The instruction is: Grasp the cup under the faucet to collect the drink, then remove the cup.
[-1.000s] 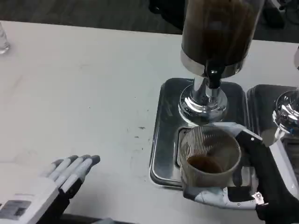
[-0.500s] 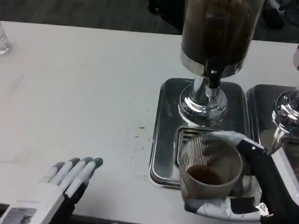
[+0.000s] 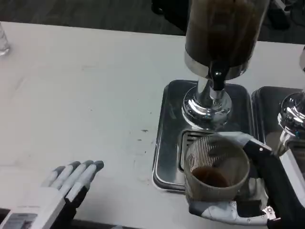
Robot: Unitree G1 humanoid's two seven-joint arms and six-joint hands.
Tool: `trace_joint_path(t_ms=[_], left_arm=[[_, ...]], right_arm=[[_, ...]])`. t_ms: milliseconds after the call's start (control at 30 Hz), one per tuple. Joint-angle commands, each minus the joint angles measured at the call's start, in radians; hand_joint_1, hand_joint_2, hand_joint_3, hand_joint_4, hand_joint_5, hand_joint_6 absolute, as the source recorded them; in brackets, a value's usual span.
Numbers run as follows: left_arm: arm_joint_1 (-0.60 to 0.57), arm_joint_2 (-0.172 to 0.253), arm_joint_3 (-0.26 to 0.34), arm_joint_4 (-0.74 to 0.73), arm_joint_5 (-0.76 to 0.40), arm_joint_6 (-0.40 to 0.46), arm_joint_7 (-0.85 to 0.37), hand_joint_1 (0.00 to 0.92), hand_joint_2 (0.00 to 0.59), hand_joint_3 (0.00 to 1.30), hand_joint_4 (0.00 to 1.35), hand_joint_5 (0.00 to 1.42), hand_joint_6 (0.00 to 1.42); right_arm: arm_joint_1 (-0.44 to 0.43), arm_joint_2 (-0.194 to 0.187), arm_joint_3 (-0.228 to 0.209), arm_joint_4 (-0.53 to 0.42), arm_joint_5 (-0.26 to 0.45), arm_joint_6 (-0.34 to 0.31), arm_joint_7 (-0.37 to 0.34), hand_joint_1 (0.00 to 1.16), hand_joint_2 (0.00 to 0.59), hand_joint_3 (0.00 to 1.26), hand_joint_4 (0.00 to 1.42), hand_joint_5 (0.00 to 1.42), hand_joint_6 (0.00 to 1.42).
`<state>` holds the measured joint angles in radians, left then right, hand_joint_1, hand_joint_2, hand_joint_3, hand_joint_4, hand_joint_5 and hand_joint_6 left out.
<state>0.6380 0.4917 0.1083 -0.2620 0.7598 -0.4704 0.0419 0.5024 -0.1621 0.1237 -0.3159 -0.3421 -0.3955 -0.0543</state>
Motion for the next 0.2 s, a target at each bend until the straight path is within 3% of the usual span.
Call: trace_joint_path(t_ms=[33, 200], left_arm=[[0.000, 0.002, 0.000, -0.011, 0.001, 0.011, 0.013, 0.000, 0.122, 0.00, 0.00, 0.00, 0.00], [-0.006, -0.001, -0.006, -0.013, 0.000, 0.014, 0.013, 0.000, 0.122, 0.00, 0.00, 0.00, 0.00]], right_arm=[[-0.002, 0.011, -0.014, -0.035, 0.019, -0.024, -0.012, 1.06, 0.088, 0.78, 0.82, 0.97, 1.31], [-0.002, 0.015, -0.016, -0.033, 0.020, -0.022, -0.012, 1.06, 0.089, 0.78, 0.82, 0.97, 1.31]])
